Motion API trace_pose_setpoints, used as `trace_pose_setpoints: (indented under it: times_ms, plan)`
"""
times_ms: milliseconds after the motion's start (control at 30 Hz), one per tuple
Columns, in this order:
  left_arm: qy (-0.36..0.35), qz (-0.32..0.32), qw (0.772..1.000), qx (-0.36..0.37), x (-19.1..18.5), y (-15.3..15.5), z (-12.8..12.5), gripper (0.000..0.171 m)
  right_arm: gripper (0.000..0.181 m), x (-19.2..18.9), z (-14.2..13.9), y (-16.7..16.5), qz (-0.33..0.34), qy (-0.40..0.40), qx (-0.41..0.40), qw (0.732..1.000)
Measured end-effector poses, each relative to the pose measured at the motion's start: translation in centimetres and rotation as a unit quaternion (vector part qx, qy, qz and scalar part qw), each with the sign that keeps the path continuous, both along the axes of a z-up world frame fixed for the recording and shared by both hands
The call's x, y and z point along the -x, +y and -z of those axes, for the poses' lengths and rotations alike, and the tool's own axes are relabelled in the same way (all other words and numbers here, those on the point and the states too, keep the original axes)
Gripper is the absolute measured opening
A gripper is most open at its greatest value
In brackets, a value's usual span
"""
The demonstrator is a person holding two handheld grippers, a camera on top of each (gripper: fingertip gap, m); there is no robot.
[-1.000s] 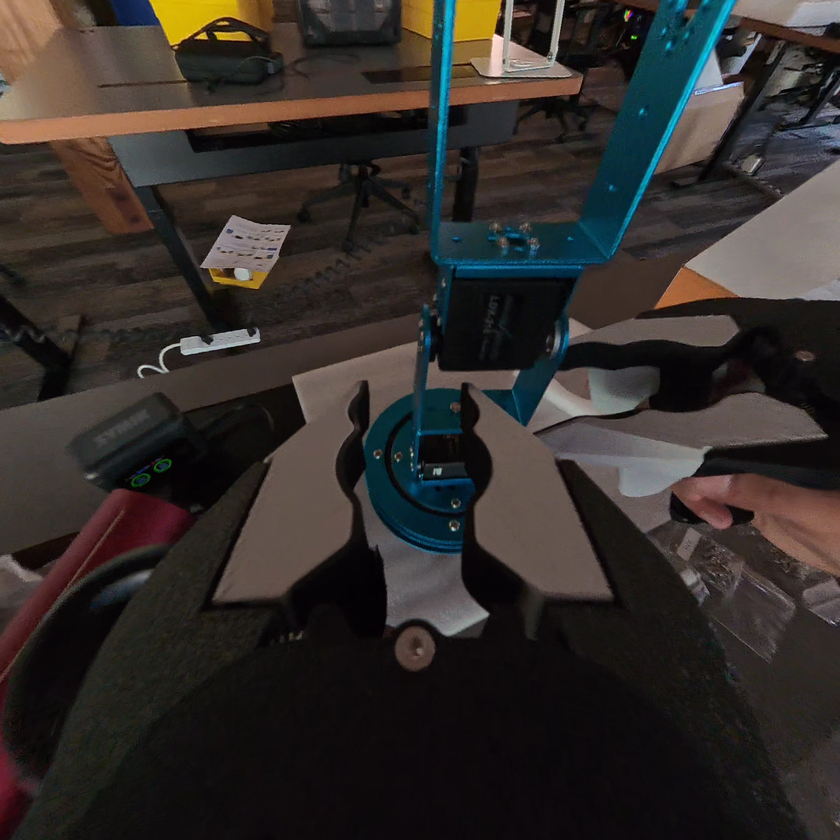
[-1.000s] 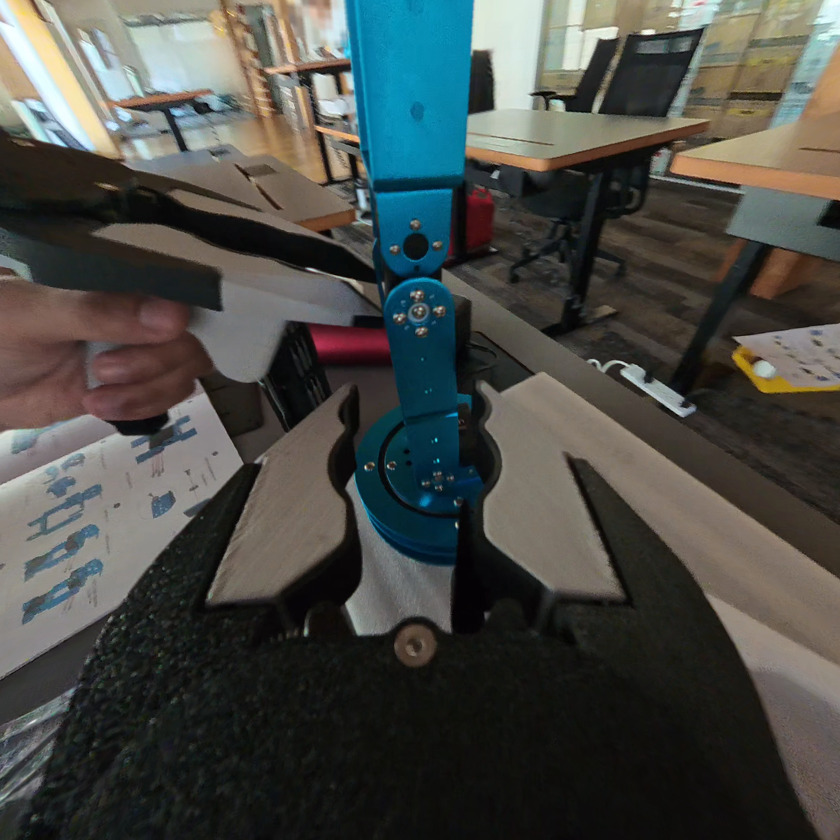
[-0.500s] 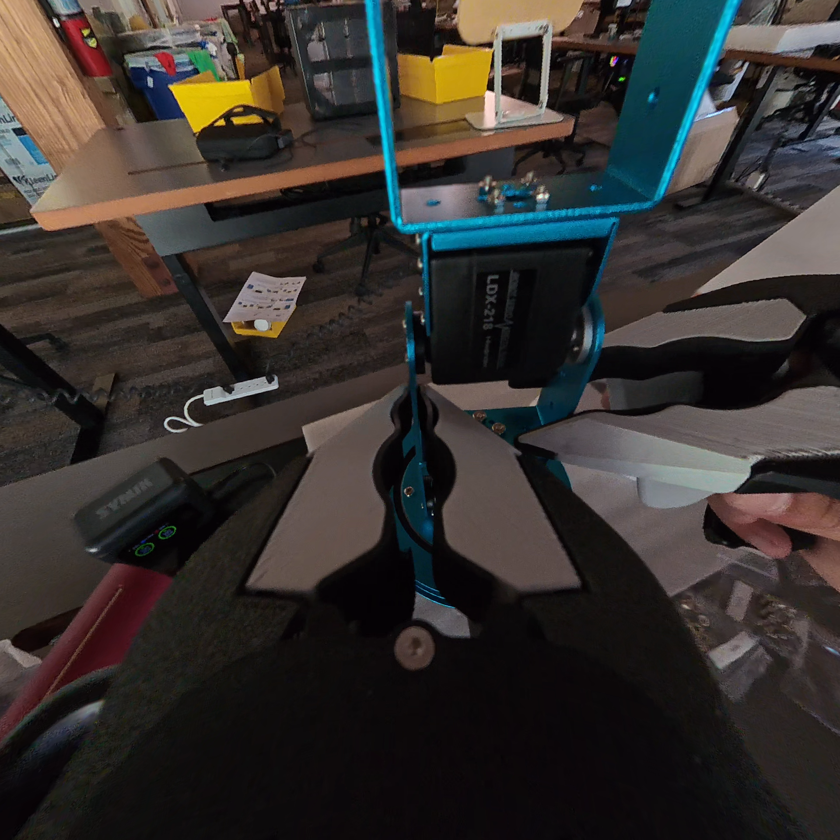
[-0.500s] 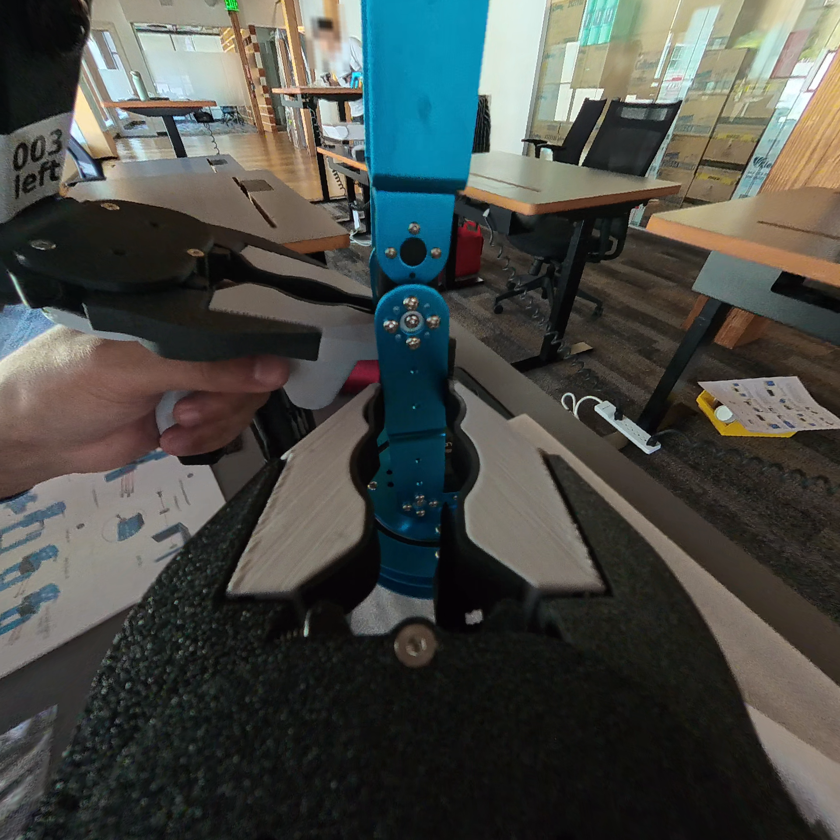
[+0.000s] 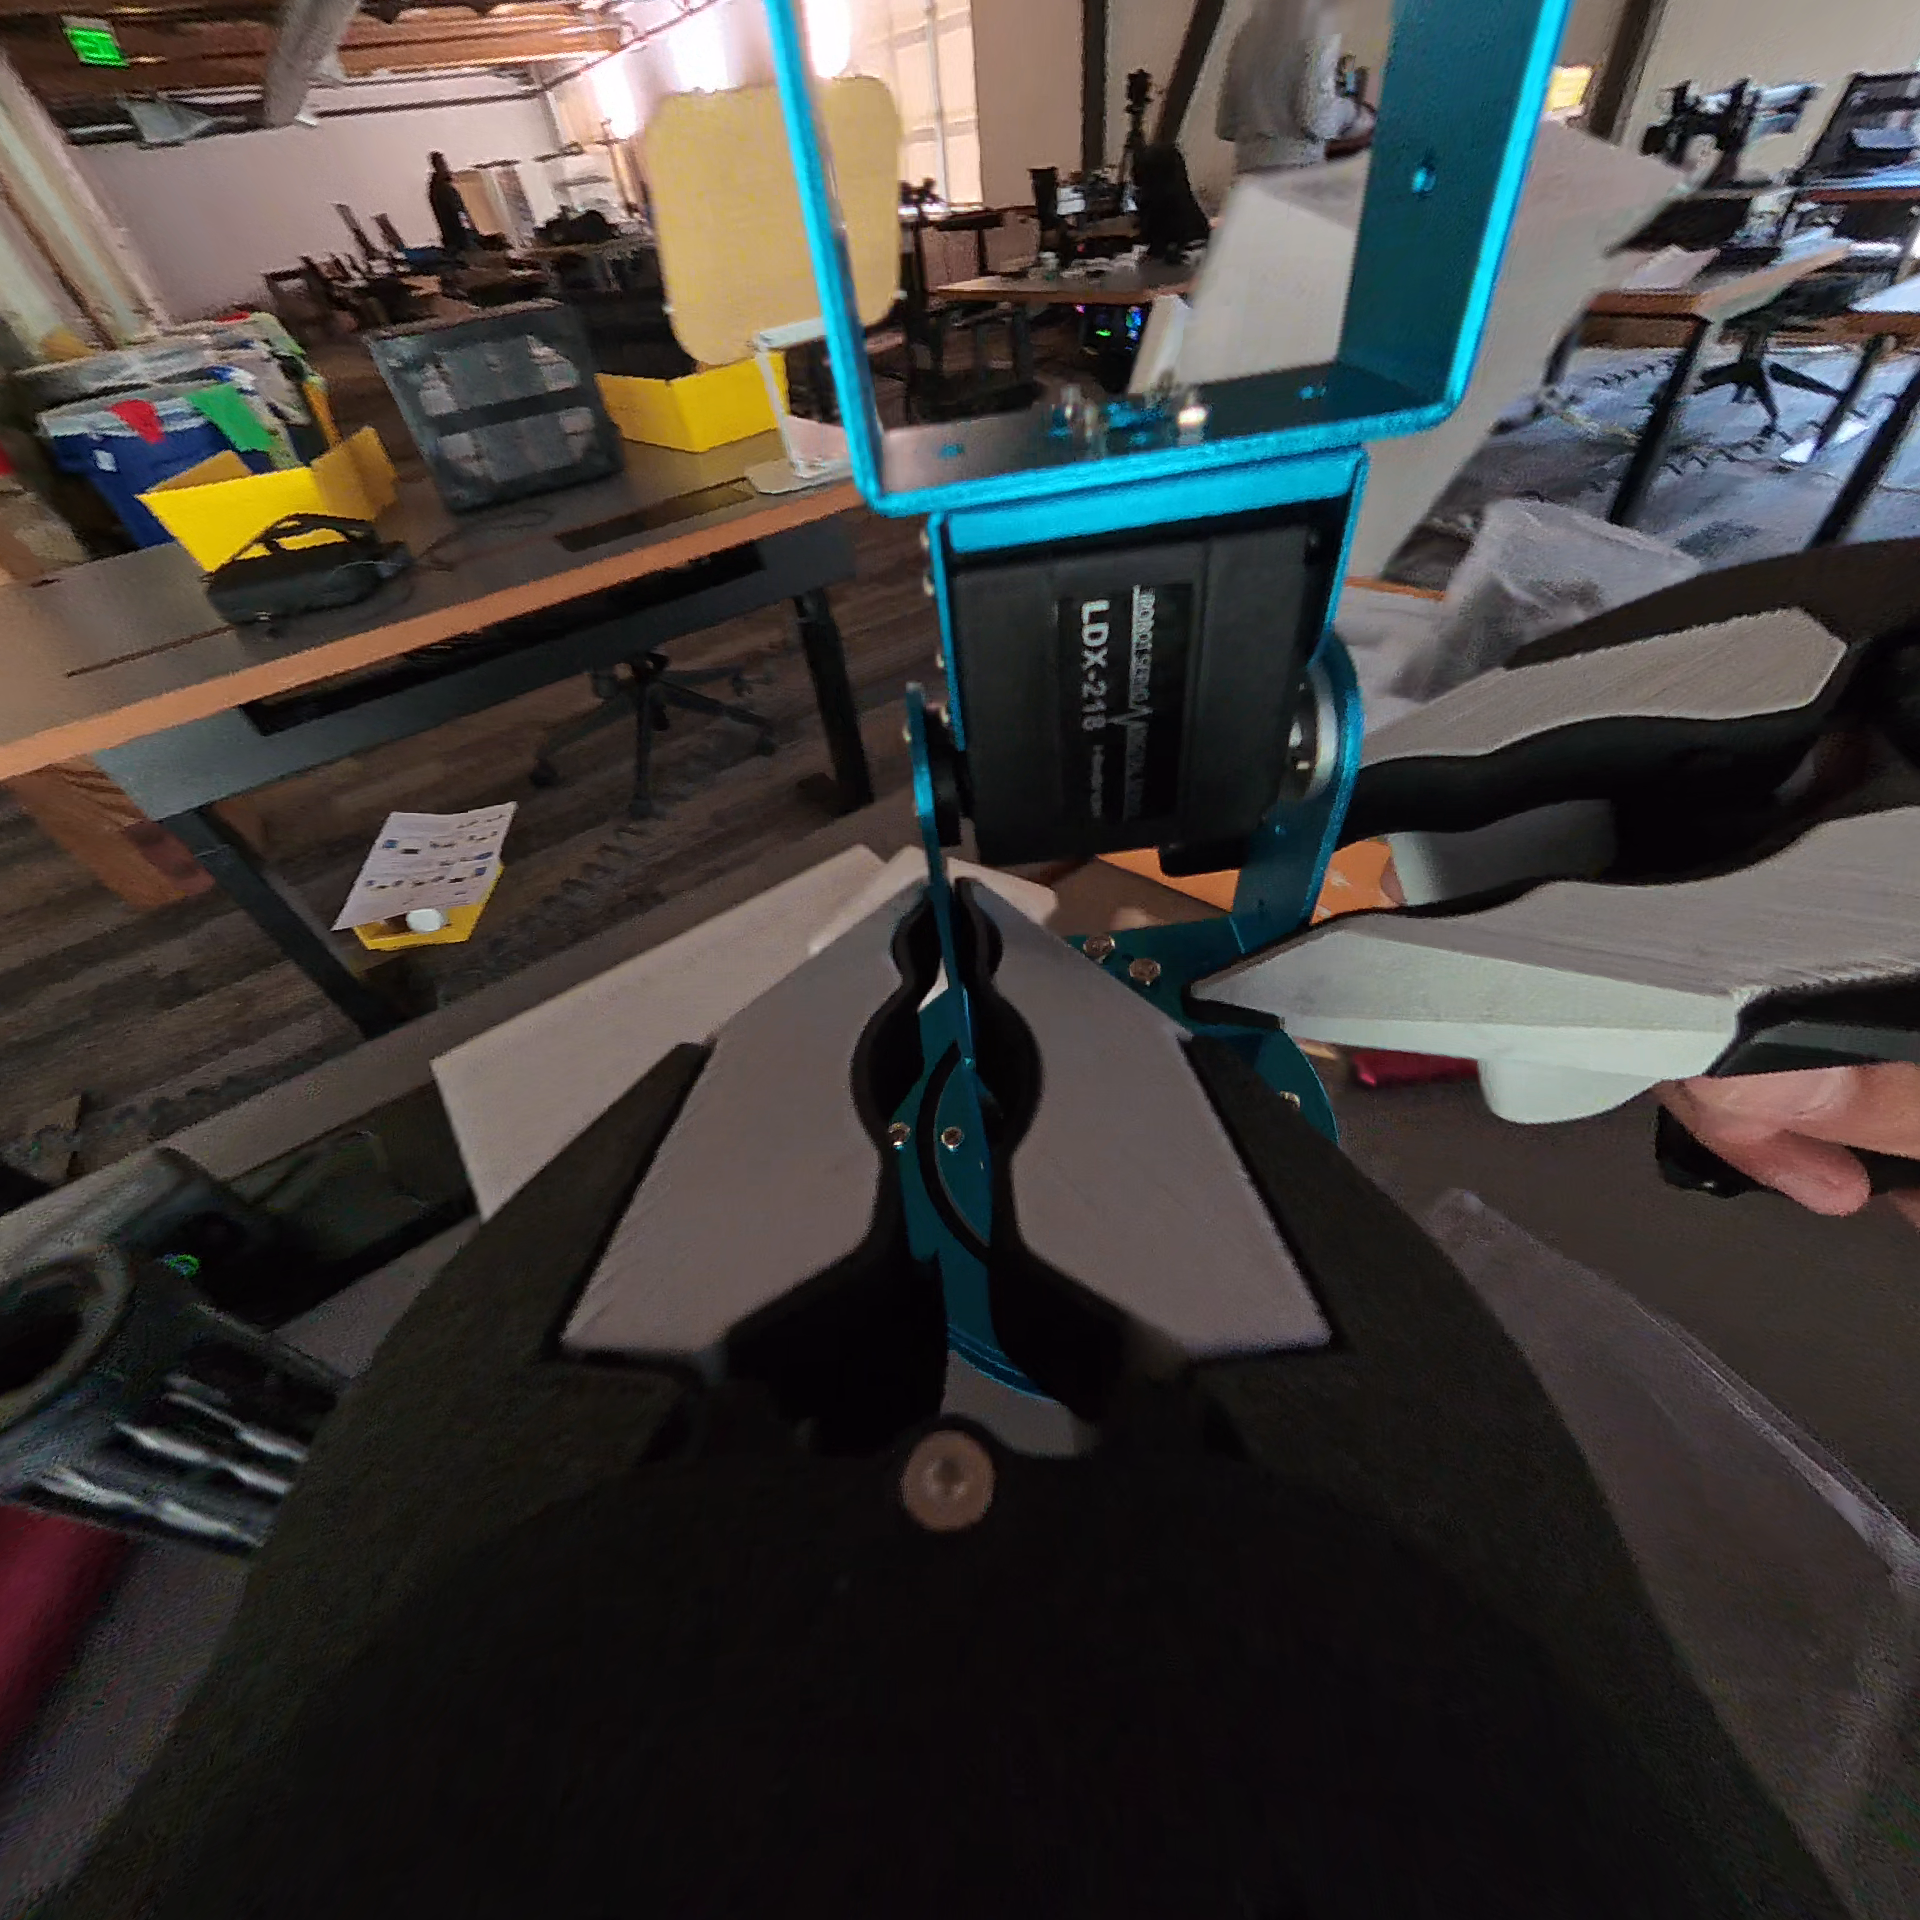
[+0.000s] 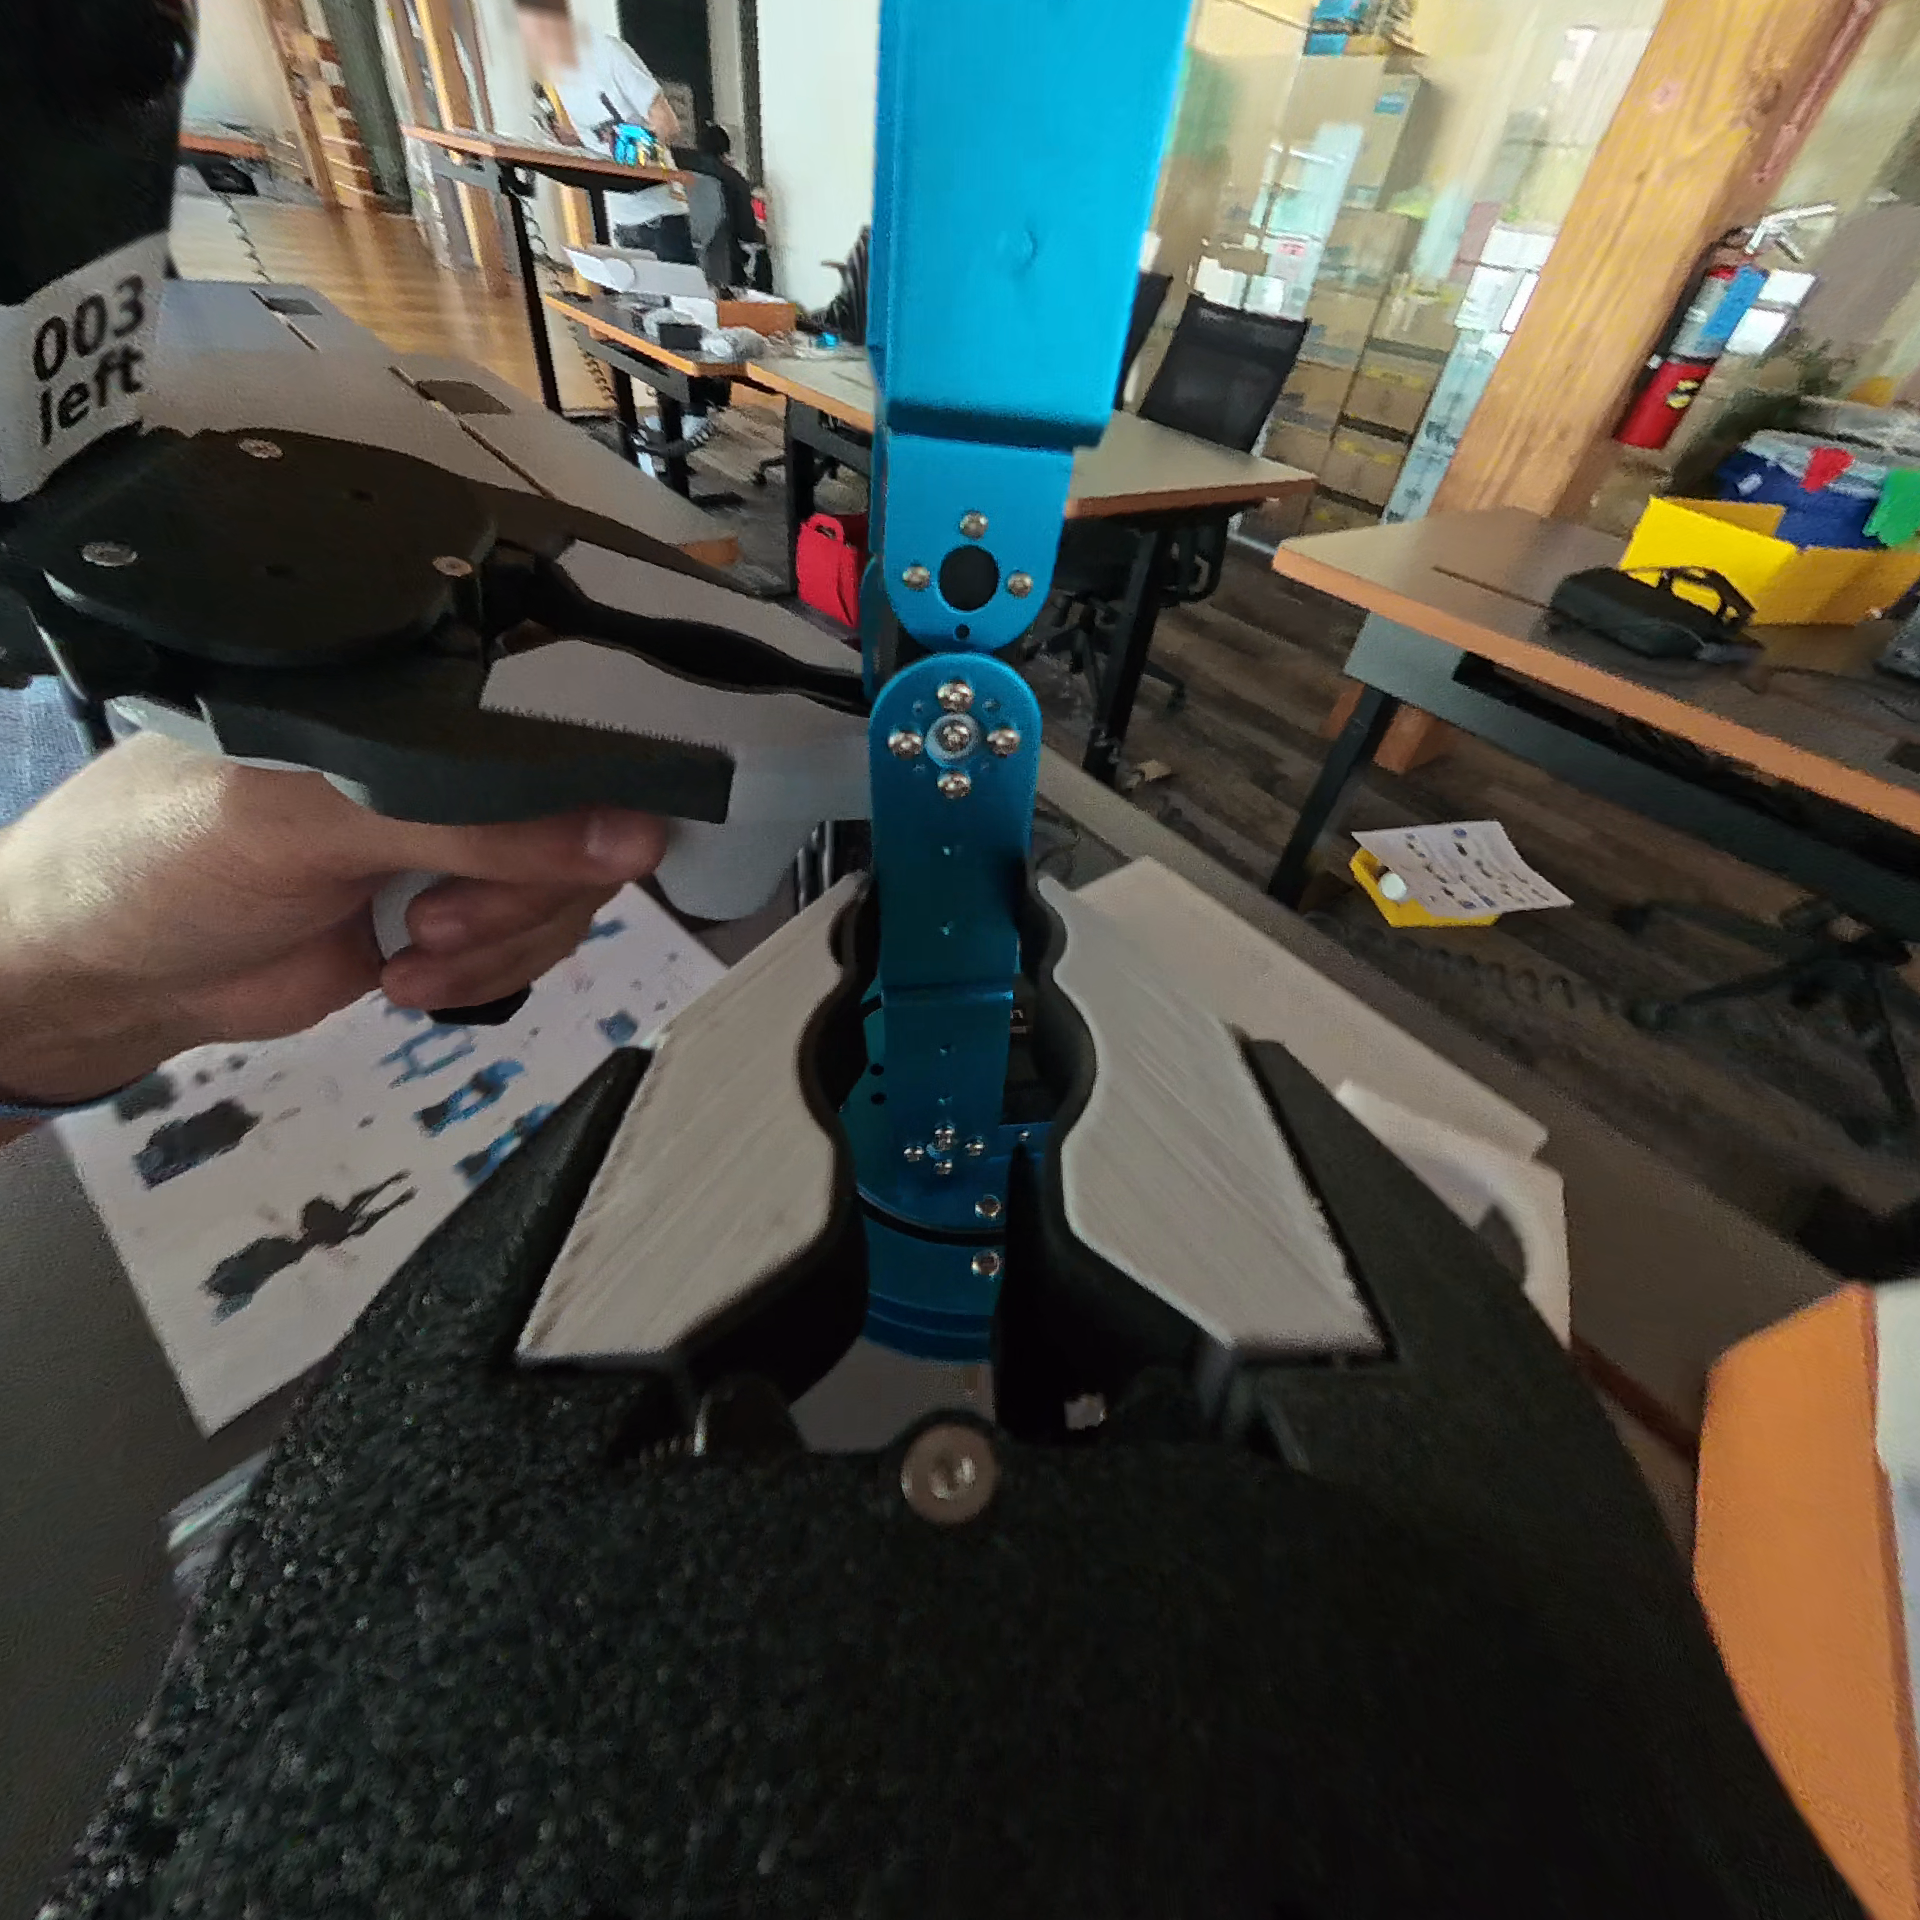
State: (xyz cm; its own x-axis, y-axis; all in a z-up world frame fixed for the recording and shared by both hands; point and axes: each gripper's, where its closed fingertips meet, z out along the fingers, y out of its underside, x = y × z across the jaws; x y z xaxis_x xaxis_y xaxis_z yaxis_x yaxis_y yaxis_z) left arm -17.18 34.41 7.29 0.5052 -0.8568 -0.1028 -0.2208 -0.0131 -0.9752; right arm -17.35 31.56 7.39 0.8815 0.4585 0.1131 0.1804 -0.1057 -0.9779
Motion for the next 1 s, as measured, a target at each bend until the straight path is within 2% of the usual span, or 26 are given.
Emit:
trace_pose_setpoints:
  times_ms: [167,333,467,667,933,1000]
  plan:
    - [0.016,0.023,1.000,0.008,0.2,-7.8,3.6,0.001,0.025,0.4,3.2,-7.9,0.021,0.005,0.024,0.999]
    - [0.029,0.031,0.999,0.023,0.3,-12.0,6.8,0.001,0.025,0.6,6.3,-12.3,0.020,0.022,0.031,0.999]
    - [0.039,0.020,0.999,0.013,-0.2,-13.0,8.3,0.001,0.025,0.1,8.1,-13.5,0.026,0.026,0.023,0.999]
    - [0.042,0.013,0.999,0.021,-0.3,-13.0,10.8,0.001,0.026,-0.2,11.0,-13.5,0.030,0.022,0.027,0.999]
    - [0.018,0.012,1.000,0.013,-0.1,-13.1,10.9,0.001,0.025,0.2,10.8,-13.5,0.023,0.053,0.008,0.998]
    - [0.015,0.019,1.000,0.014,-0.1,-13.4,11.0,0.008,0.026,0.3,10.7,-13.6,0.013,0.063,0.004,0.998]
